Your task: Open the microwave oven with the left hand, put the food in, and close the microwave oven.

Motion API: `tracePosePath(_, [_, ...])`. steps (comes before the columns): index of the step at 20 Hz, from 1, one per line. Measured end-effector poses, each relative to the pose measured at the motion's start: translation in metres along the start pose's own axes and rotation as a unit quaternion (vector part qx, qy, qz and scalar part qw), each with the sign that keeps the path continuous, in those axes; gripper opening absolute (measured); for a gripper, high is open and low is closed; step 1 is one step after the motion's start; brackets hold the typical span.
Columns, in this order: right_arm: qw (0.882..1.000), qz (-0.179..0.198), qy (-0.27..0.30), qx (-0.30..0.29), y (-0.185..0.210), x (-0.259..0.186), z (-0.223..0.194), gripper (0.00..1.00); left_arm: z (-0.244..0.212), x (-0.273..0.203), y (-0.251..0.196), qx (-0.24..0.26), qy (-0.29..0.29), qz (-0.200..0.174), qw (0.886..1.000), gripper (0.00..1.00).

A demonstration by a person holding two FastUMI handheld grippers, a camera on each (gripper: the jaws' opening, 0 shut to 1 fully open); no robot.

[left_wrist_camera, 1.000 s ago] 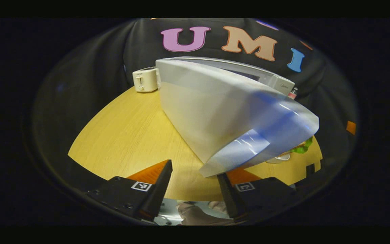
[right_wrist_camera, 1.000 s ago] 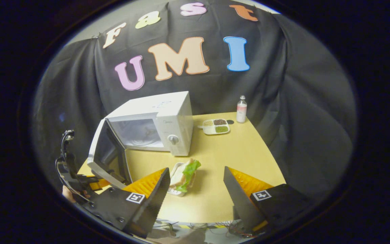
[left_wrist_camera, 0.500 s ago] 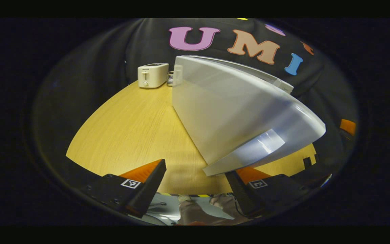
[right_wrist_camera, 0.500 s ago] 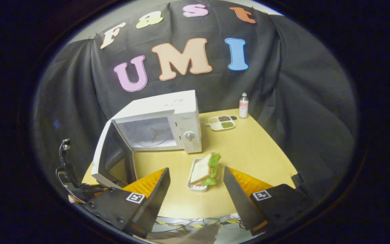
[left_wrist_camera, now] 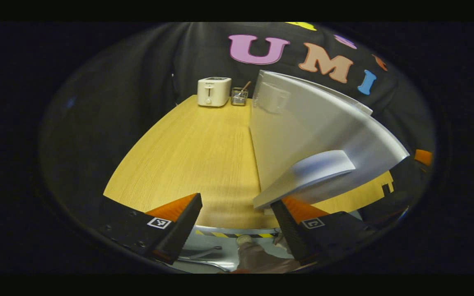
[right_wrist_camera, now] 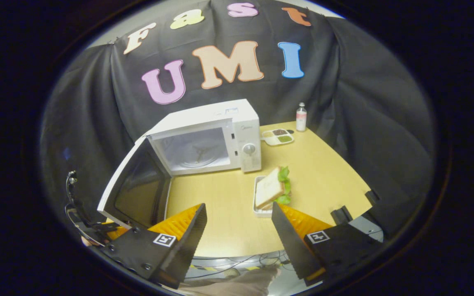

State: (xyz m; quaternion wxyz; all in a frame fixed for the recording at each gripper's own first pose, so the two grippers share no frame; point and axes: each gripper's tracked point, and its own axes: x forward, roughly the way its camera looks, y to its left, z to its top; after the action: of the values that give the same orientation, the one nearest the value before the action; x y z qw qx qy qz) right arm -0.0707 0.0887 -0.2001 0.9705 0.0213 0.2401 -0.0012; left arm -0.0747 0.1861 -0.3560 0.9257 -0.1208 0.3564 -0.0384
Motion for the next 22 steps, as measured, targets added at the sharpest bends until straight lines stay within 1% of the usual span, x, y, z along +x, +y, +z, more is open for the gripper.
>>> tracePosePath(1, [1.0,-0.003,0.004,0.0,0.001,0.0,-0.001,0.99,-0.001,-0.001,0.008,-0.02,0.001,-0.001,1.0,1.0])
tracePosePath(2, [1.0,-0.005,0.006,0.0,-0.001,0.001,-0.002,0.99,0.0,-0.002,0.016,-0.041,0.001,-0.001,0.999,0.99])
tracePosePath(4, [1.0,-0.01,0.01,-0.003,-0.002,0.002,-0.001,0.99,-0.002,-0.005,0.031,-0.077,-0.001,0.005,0.997,0.99])
tracePosePath(5, [1.0,-0.013,0.014,-0.003,-0.003,0.003,-0.002,0.99,-0.003,-0.007,0.039,-0.088,-0.003,0.015,0.996,0.99])
tracePosePath(7, [0.999,-0.017,0.031,-0.001,-0.01,0.012,-0.002,0.99,-0.003,-0.011,0.063,-0.091,-0.009,0.053,0.994,1.0])
tracePosePath(8, [0.999,-0.018,0.041,0.001,-0.017,0.021,-0.002,0.99,-0.006,-0.014,0.073,-0.089,-0.009,0.075,0.993,0.99])
tracePosePath(10, [0.998,-0.017,0.063,0.007,-0.028,0.035,-0.003,0.99,-0.001,-0.024,0.087,-0.09,-0.013,0.11,0.99,0.89])
tracePosePath(11, [0.997,-0.016,0.075,0.012,-0.034,0.041,-0.003,0.99,0.003,-0.032,0.09,-0.096,-0.02,0.126,0.987,0.95])
tracePosePath(14, [0.993,-0.013,0.111,0.025,-0.057,0.066,0.002,0.99,0.016,-0.056,0.097,-0.099,-0.046,0.188,0.976,0.95])
tracePosePath(16, [0.989,-0.009,0.145,0.038,-0.072,0.085,0.004,0.99,0.023,-0.07,0.087,-0.104,-0.056,0.217,0.969,0.95])
tracePosePath(18, [0.981,0.003,0.183,0.058,-0.083,0.105,0.007,0.99,0.029,-0.082,0.073,-0.112,-0.071,0.234,0.963,0.95])
tracePosePath(20, [0.967,0.022,0.237,0.087,-0.093,0.127,0.002,0.99,0.033,-0.097,0.063,-0.122,-0.087,0.261,0.954,0.94])
tracePosePath(22, [0.954,0.028,0.281,0.095,-0.106,0.145,-0.007,0.99,0.038,-0.115,0.053,-0.137,-0.11,0.286,0.942,0.94])
